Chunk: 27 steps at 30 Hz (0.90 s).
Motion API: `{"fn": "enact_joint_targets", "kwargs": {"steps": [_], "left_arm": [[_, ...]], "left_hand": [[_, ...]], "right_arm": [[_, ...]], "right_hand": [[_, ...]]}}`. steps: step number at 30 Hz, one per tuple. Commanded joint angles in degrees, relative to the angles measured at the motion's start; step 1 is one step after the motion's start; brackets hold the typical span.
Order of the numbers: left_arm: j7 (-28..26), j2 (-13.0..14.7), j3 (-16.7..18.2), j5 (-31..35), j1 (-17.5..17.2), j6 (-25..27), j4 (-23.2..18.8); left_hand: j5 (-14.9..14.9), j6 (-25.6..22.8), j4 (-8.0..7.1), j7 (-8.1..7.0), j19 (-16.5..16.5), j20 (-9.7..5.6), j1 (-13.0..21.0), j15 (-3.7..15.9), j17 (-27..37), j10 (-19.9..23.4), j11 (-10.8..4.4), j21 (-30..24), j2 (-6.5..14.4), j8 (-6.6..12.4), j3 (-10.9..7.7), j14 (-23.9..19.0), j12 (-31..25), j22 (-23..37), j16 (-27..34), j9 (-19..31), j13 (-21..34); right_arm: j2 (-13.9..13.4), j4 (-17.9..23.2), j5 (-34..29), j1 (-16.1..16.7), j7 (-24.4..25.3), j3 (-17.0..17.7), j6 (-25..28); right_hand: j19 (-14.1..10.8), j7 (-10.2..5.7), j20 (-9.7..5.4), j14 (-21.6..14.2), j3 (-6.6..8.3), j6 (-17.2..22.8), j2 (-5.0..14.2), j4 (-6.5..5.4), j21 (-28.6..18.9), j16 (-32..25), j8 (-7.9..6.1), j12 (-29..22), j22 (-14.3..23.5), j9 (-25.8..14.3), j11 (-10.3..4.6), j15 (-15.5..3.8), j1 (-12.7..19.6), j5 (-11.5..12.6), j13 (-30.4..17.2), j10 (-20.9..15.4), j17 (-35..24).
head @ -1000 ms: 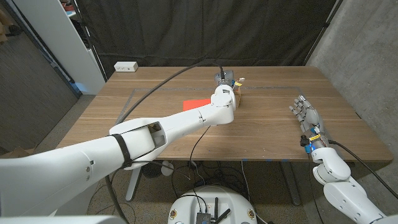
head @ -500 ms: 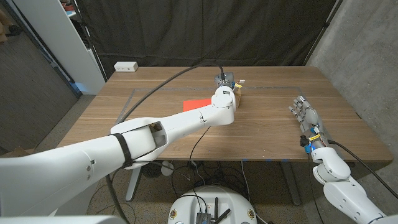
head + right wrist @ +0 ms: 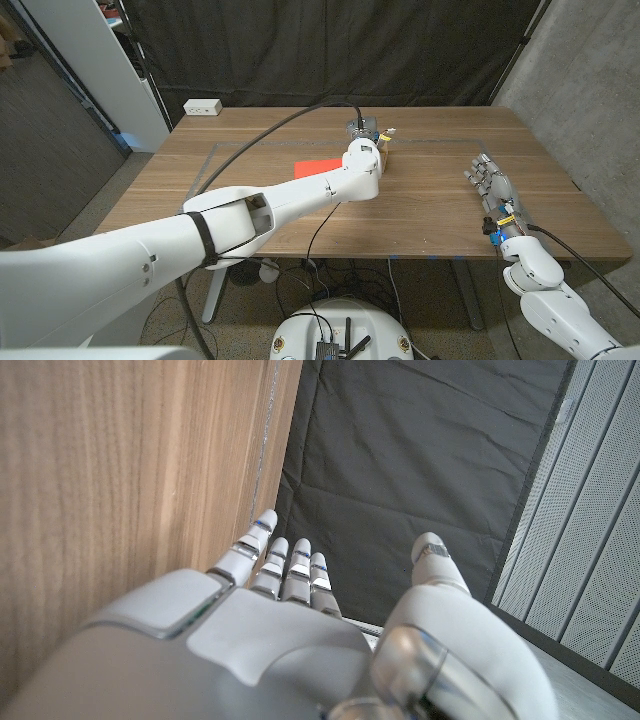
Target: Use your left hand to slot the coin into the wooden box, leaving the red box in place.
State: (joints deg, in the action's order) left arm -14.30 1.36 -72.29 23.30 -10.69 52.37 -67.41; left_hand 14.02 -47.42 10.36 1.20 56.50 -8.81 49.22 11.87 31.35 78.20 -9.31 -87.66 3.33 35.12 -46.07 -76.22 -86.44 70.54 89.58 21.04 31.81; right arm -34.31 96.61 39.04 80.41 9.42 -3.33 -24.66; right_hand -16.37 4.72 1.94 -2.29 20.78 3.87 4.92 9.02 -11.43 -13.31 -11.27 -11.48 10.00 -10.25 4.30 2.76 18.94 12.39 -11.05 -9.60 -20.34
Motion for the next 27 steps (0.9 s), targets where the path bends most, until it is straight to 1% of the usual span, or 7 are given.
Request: {"fn": "enact_joint_targets", "kwargs": {"steps": [1,3,6,11,19,22,27], "left_arm": [[1.2,0.0,-0.3,-0.8,0.2,1.4,-0.3],[1.0,0.2,-0.1,-1.0,0.0,1.4,-0.8],[1.4,0.6,-0.3,-1.1,0.1,1.4,-1.3],[1.7,0.7,-0.3,-1.4,0.2,1.4,-1.4],[1.9,0.8,-0.4,-1.8,0.4,1.9,-1.8],[2.0,0.6,-0.4,-1.9,0.4,2.5,-1.6],[1.7,0.7,-0.3,-2.1,0.4,2.5,-1.9]], "left_hand": [[0.7,-7.0,-0.05,0.79,-0.1,-3.27,-0.5,-0.02,-0.2,0.1,-0.73,0.2,-0.4,-1.73,-0.25,0.1,-0.1,0.2,-0.3,-0.8,0.1],[0.9,-5.0,-0.01,0.74,0.0,-3.28,-0.6,0.00,-0.2,0.2,-0.82,0.3,-0.4,-3.09,-0.30,-0.2,-0.1,0.1,-0.1,-1.2,0.1],[1.2,-1.6,-0.19,1.77,0.2,-3.22,-1.5,0.04,-0.2,0.3,-1.19,0.4,-0.9,-5.48,-0.16,-0.3,0.0,0.0,0.0,-1.9,0.0],[1.5,-1.3,-0.14,1.79,0.5,-3.36,-2.6,0.04,-0.7,0.3,-1.30,0.6,-1.3,-6.95,0.03,-0.3,-0.1,-0.3,-0.1,-2.7,0.1],[1.8,-0.9,-0.33,1.96,0.6,-3.28,-3.7,0.03,-1.1,0.3,-1.73,0.9,-1.7,-8.36,0.12,-0.1,0.0,-0.2,-0.3,-3.4,0.0],[2.0,-0.8,-0.15,2.02,0.6,-3.33,-4.1,0.05,-1.3,0.6,-1.78,1.2,-1.8,-9.33,0.09,-0.3,0.3,-0.5,-0.3,-4.0,-0.6],[2.0,-0.7,-0.36,1.97,1.0,-3.24,-5.4,0.11,-1.4,0.4,-1.99,1.5,-2.9,-10.72,1.03,-0.4,-0.1,-0.8,-0.2,-4.7,0.2]], "right_arm": [[0.0,0.1,-0.1,0.5,0.2,0.3,-0.5],[0.0,0.2,-0.2,0.5,0.3,0.3,-0.6],[0.0,0.2,-0.3,0.5,0.3,0.3,-0.6],[0.1,0.2,-0.3,0.4,0.4,0.3,-0.6],[0.1,0.3,-0.4,0.5,0.6,0.2,-0.5],[0.2,0.4,-0.5,0.5,0.7,0.2,-0.6],[0.2,0.4,-0.7,0.5,0.8,0.2,-0.6]], "right_hand": [[-0.4,-0.01,0.20,-0.3,0.11,0.2,0.27,-0.25,0.0,-0.3,0.12,0.0,0.1,-0.3,-0.14,-0.21,0.5,0.3,-0.1,-0.7,-0.2],[-0.4,0.01,0.21,-0.4,0.11,0.2,0.28,-0.24,0.0,-0.3,0.12,0.0,0.1,-0.3,-0.16,-0.13,0.5,0.3,-0.1,-0.7,-0.2],[-0.4,0.02,0.23,-0.4,0.11,0.2,0.29,-0.24,0.0,-0.3,0.11,-0.1,0.1,-0.3,-0.11,-0.10,0.5,0.3,-0.1,-0.7,-0.2],[-0.4,-0.02,0.24,-0.4,0.11,0.2,0.29,-0.23,0.0,-0.3,0.12,-0.1,0.1,-0.3,-0.18,-0.22,0.6,0.4,-0.1,-0.7,-0.2],[-0.4,-0.01,0.19,-0.4,0.15,0.2,0.35,-0.19,0.0,-0.3,0.11,0.0,0.1,-0.3,-0.18,-0.23,0.6,0.4,-0.1,-0.6,-0.2],[-0.4,-0.04,0.19,-0.3,0.16,0.2,0.36,-0.18,0.0,-0.3,0.10,0.0,0.1,-0.3,-0.14,-0.23,0.7,0.4,-0.1,-0.7,-0.2],[-0.5,-0.02,0.21,-0.4,0.19,0.2,0.39,-0.15,0.0,-0.3,0.12,0.0,0.1,-0.3,-0.16,-0.19,0.7,0.4,-0.1,-0.6,-0.2]]}}
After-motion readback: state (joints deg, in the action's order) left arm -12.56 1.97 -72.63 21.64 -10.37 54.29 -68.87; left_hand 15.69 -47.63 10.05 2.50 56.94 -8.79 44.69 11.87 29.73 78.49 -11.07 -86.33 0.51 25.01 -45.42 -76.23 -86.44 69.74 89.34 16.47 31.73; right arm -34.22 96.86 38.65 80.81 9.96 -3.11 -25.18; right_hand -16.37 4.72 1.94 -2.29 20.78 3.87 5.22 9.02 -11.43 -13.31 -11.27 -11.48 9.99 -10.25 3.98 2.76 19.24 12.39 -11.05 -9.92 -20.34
